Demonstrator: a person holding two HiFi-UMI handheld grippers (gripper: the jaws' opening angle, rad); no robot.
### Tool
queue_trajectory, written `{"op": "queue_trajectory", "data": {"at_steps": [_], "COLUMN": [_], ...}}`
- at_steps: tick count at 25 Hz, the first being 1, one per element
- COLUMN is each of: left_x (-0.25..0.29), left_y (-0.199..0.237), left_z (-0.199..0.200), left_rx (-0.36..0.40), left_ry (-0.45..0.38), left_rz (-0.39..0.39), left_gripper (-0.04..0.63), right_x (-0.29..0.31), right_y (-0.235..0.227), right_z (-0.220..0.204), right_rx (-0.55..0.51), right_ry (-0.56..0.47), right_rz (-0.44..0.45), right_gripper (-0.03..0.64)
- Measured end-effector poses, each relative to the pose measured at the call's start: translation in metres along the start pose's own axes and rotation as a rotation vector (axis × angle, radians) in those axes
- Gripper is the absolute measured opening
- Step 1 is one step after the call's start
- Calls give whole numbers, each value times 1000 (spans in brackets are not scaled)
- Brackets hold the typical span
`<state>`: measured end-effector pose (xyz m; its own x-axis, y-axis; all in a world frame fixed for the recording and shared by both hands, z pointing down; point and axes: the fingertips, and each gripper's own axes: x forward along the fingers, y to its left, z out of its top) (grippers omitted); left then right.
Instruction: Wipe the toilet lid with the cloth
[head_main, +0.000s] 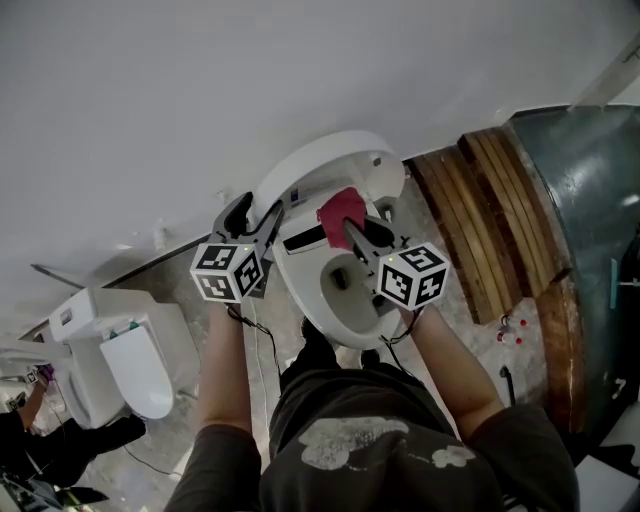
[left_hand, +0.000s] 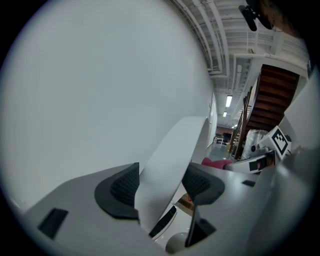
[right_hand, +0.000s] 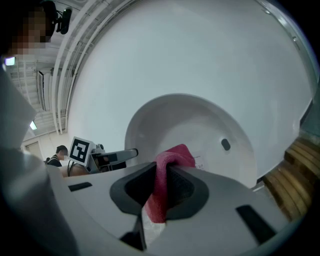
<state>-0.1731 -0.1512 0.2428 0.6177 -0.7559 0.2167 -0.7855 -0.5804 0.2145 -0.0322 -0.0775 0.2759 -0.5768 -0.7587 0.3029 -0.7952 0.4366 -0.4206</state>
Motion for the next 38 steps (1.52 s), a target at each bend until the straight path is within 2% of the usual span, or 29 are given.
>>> {"op": "queue_trajectory", "data": {"at_steps": [6, 26, 28, 32, 38], "left_x": [-25, -82, -86, -95, -129], "left_y": [-39, -115, -115, -123, -144], "left_z": [-26, -106, -110, -114, -123], "left_rx": [79, 256, 242, 135, 61], "left_ry": [27, -11, -22, -59, -94], "left_rz": [23, 139, 166, 203, 243], "left_gripper": [270, 282, 282, 281, 281], "right_x": [-34, -120, -126, -143, -171], "right_y": [-2, -22, -23, -40, -70], "right_z": [-21, -99, -107, -113, -87], "right_rx": [5, 3, 3, 20, 24], "right_ry": [18, 108, 120, 115, 49], "right_rz": [21, 31, 33, 8, -72], "right_gripper": [49, 49, 49, 49, 49]}}
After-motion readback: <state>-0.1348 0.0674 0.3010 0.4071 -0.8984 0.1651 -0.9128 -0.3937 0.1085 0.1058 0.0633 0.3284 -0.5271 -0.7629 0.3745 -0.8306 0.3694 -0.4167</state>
